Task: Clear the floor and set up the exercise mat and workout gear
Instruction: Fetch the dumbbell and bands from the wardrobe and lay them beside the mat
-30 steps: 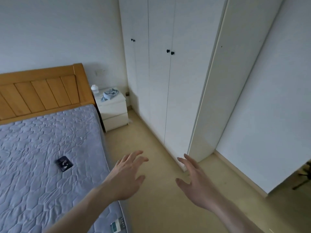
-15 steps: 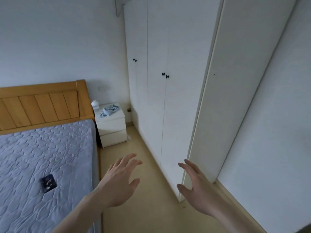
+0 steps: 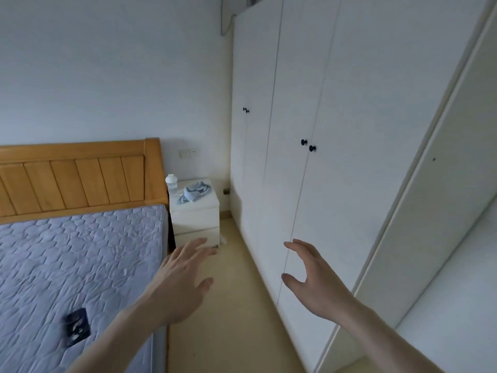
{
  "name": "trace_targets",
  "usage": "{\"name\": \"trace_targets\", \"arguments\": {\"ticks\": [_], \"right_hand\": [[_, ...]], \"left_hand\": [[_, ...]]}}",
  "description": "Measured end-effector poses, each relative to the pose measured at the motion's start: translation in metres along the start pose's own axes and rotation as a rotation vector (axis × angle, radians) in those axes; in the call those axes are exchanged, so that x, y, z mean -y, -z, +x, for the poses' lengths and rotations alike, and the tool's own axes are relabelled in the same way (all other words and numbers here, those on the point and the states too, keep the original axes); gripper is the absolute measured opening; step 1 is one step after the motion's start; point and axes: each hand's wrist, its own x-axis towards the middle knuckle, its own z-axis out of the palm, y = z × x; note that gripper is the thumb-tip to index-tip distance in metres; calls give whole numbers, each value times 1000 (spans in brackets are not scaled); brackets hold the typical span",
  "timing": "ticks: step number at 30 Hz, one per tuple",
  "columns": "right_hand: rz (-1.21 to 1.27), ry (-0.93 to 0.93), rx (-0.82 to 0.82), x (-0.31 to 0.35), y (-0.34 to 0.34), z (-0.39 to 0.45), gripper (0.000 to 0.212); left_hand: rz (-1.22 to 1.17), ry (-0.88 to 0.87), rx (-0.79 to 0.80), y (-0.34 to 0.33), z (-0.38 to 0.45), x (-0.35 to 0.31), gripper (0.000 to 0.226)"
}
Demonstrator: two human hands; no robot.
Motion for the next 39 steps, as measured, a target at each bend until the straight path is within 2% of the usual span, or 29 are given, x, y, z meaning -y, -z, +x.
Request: {"name": "trace_targets", "arguments": {"ticks": [11, 24, 29, 39], "right_hand": [[0, -34, -170, 0, 30, 168, 59], [3, -126, -431, -69, 110, 360, 59], [-66, -195, -504, -92, 135, 415, 58], [-124, -353, -552, -100, 130, 463, 50]], "left_hand": [[39, -165, 8, 43, 184, 47, 56], [103, -433, 69, 35, 473, 15, 56], [93, -519, 45, 29, 556, 9, 54], [0, -783, 131, 0, 671, -27, 54]]}}
